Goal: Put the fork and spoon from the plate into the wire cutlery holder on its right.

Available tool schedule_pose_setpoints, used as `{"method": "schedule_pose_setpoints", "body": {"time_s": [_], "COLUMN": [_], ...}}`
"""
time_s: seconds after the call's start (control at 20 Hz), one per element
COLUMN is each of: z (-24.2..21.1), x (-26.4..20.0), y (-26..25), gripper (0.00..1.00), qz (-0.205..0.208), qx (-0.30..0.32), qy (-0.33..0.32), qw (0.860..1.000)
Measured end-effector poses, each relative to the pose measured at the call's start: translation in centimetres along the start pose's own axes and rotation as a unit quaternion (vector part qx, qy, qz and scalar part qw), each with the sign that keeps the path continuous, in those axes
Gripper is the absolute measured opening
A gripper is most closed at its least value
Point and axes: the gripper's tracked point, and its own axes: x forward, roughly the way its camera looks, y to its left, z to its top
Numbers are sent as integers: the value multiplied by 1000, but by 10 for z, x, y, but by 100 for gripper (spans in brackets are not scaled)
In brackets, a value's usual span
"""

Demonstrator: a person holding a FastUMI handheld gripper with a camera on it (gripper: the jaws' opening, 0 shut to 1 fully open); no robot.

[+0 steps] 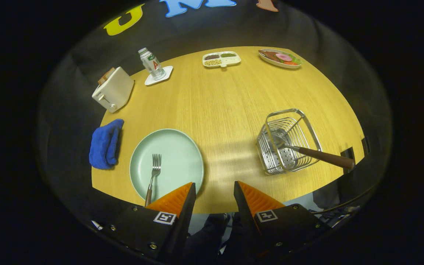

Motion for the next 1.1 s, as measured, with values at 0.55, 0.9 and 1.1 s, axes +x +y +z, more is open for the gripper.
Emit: {"method": "schedule_pose_setpoints", "body": {"time_s": [0.55,0.9,1.1], "z": [-26,-42,-53], "x": [27,49,60], "y": [78,108,116], "gripper": [64,64,64], "qz": [62,81,86], "qx": [-47,-32,-12], "qy": [59,101,128], "qw": [995,991,988]}}
